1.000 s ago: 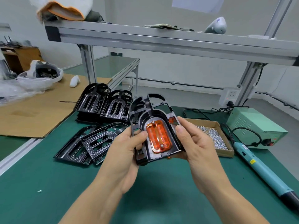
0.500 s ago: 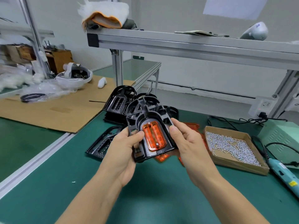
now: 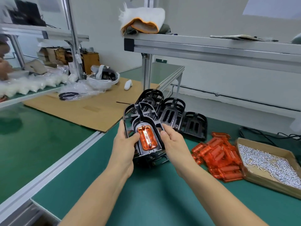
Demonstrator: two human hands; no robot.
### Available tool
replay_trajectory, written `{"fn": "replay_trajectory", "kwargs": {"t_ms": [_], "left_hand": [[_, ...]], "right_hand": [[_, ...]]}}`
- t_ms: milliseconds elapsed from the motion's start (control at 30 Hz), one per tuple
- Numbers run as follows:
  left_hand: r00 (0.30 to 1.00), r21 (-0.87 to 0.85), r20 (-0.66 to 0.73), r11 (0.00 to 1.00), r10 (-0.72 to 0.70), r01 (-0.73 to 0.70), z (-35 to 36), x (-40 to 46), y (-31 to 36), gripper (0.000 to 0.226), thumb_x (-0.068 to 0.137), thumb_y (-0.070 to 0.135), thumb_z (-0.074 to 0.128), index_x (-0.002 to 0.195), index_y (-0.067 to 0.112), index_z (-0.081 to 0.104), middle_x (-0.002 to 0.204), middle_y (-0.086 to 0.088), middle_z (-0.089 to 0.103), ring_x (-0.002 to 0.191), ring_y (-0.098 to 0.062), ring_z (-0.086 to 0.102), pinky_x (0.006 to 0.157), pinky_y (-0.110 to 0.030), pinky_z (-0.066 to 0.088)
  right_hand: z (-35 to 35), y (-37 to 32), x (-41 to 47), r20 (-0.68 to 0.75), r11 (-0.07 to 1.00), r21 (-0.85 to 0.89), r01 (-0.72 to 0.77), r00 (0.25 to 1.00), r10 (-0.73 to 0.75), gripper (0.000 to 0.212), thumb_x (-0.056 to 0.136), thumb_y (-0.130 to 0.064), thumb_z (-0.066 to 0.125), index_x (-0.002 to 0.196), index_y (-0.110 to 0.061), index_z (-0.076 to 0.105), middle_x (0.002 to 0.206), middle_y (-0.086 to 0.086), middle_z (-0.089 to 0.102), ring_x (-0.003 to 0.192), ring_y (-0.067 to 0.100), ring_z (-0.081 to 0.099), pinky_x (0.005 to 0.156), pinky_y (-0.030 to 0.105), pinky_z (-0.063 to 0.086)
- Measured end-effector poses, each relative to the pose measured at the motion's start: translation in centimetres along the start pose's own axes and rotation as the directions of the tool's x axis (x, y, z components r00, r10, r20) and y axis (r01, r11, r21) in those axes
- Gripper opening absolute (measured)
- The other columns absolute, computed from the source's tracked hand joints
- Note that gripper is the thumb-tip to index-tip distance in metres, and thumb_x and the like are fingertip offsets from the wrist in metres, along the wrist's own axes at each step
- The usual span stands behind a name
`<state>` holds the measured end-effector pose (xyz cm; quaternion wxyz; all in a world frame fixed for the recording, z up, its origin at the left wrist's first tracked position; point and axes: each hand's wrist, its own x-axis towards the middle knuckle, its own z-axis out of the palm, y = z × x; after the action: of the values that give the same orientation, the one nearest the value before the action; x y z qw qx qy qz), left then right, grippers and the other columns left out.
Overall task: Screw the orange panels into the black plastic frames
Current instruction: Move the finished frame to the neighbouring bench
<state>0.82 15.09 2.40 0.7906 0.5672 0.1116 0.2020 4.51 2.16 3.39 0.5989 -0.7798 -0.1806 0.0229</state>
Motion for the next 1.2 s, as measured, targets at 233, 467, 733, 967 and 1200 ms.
{"fn": "replay_trajectory", "kwargs": {"t_ms": [233, 467, 733, 967, 1200], "left_hand": [[0.983, -0.007, -0.182, 1.0, -0.023, 0.022, -3.9, 2.2, -0.6, 0.065, 0.096, -0.001, 0.046, 0.148, 0.034, 0.028, 0.133, 0.004, 0.055, 0.112, -0.013, 0.059, 0.07, -0.022, 0.052], [0.934, 0.054, -0.358, 0.998, -0.001, 0.022, -8.6, 3.7, -0.3, 0.065, 0.091, -0.002, 0.054, 0.146, 0.024, 0.033, 0.14, -0.009, 0.049, 0.117, -0.026, 0.057, 0.086, -0.041, 0.055], [0.832, 0.074, -0.554, 0.995, -0.015, 0.067, -14.1, 6.1, 0.9, 0.069, 0.09, -0.004, 0.052, 0.147, 0.026, 0.03, 0.141, -0.006, 0.048, 0.117, -0.029, 0.055, 0.085, -0.043, 0.054], [0.752, 0.176, -0.659, 0.973, 0.006, 0.146, -17.9, 9.1, 1.0, 0.062, 0.088, -0.005, 0.046, 0.144, 0.019, 0.034, 0.133, -0.013, 0.054, 0.112, -0.034, 0.057, 0.088, -0.047, 0.053], [0.69, 0.301, -0.721, 0.928, 0.071, 0.219, -19.2, 11.0, 0.5, 0.067, 0.093, 0.0, 0.041, 0.152, 0.017, 0.015, 0.149, -0.01, 0.037, 0.126, -0.03, 0.046, 0.102, -0.044, 0.042]], "right_hand": [[5.0, 0.6, 1.9, 0.093, 0.995, -0.103, 0.006, 0.996, 0.004, 0.051, 0.104, -0.023, 0.04, 0.152, -0.02, 0.025, 0.155, -0.005, 0.031, 0.14, 0.005, 0.027, 0.102, 0.01, 0.018], [11.1, 0.5, 3.9, 0.22, 0.97, -0.23, 0.077, 0.975, -0.025, 0.054, 0.103, -0.019, 0.041, 0.153, -0.016, 0.02, 0.158, 0.0, 0.026, 0.144, 0.013, 0.025, 0.115, 0.024, 0.02], [17.5, -0.3, 5.7, 0.324, 0.909, -0.358, 0.213, 0.942, -0.093, 0.042, 0.097, -0.003, 0.036, 0.136, -0.017, 0.04, 0.132, 0.003, 0.049, 0.113, 0.022, 0.048, 0.092, 0.033, 0.042], [22.3, -0.5, 7.2, 0.425, 0.877, -0.4, 0.266, 0.902, -0.079, 0.049, 0.087, 0.01, 0.038, 0.131, -0.008, 0.046, 0.138, 0.007, 0.042, 0.124, 0.027, 0.041, 0.097, 0.037, 0.042], [24.9, -0.3, 8.9, 0.491, 0.829, -0.469, 0.305, 0.87, -0.042, 0.056, 0.092, 0.008, 0.038, 0.145, -0.006, 0.03, 0.15, 0.009, 0.027, 0.134, 0.027, 0.031, 0.106, 0.032, 0.032]]}}
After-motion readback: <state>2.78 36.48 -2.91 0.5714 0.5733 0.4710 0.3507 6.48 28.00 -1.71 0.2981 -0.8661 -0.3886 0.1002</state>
